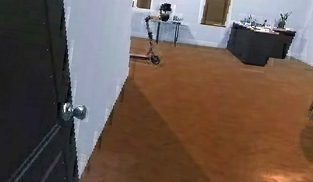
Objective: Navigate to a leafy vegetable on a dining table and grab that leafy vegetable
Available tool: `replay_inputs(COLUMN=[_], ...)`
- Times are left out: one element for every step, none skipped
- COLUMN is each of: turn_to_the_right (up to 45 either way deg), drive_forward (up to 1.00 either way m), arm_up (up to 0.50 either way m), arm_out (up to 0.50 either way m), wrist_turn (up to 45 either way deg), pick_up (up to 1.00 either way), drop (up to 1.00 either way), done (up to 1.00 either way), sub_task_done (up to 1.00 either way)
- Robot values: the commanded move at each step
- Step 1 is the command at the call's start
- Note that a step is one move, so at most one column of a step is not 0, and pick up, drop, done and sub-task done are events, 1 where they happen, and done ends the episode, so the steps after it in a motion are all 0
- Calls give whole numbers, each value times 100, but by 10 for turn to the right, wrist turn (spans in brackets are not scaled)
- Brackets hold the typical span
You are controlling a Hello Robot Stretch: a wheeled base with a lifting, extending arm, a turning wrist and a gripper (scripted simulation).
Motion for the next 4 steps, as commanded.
replay_inputs(turn_to_the_right=[450,90,0,90], drive_forward=[0,0,50,0], arm_up=[0,0,0,0], arm_out=[0,0,0,0], wrist_turn=[0,0,0,0], pick_up=[0,0,0,0], drop=[0,0,0,0], done=[0,0,0,0], sub_task_done=[0,0,0,0])
